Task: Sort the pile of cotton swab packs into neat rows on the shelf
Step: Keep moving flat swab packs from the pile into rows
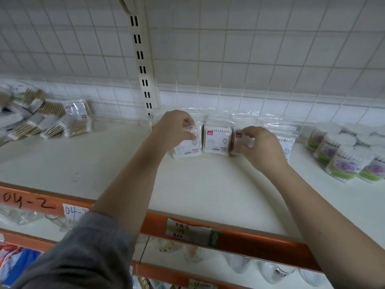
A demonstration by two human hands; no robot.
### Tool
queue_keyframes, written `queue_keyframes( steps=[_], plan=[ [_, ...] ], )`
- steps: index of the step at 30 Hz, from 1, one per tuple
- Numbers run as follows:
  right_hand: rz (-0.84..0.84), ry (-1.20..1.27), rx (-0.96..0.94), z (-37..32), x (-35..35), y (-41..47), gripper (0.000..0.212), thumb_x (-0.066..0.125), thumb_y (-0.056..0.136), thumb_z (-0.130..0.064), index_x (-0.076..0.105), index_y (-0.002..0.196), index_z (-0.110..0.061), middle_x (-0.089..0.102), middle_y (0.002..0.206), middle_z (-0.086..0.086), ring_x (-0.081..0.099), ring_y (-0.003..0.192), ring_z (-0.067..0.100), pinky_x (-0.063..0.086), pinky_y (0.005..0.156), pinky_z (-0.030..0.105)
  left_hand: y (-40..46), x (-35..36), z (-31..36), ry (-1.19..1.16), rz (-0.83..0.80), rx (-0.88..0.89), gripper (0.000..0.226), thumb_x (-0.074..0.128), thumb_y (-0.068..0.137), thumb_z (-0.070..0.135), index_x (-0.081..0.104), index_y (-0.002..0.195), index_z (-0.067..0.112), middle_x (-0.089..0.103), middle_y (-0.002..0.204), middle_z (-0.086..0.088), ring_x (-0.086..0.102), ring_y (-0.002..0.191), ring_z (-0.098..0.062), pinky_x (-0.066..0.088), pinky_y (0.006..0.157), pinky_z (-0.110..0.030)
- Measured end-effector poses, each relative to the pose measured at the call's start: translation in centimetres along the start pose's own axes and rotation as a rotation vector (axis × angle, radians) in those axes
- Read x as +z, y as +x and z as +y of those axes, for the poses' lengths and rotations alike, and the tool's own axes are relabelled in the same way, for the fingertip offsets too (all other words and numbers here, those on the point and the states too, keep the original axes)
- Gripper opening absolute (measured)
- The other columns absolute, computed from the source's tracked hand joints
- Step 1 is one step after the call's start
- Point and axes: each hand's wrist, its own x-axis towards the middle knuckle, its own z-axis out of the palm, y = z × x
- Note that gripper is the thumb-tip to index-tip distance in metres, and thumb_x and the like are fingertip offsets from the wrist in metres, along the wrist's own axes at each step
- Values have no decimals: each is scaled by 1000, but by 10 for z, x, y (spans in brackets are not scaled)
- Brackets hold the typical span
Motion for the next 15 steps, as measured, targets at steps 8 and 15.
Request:
queue_keyframes(
  steps=[8, 15],
  plan=[
    [-116, 19, 66, 8, -9, -46, 25, 62, 85, -17, 65, 110, -13, 66, 106, 0, 60, 102, 19, 41, 83, 24, 18, 21, -6, 71, -2, 23, 41, 79, 73, 20, 67, 112, 10, 64, 107, -4, 57, 100, -20, 41, 81, -25],
    [-164, 27, 70, 10, -6, -56, 28, 64, 85, -19, 65, 112, -15, 66, 109, 0, 60, 105, 15, 41, 88, 23, 21, 23, -7, 126, 15, 28, 38, 79, 73, 22, 67, 108, 14, 67, 107, -1, 59, 101, -20, 46, 90, -36]
  ],
)
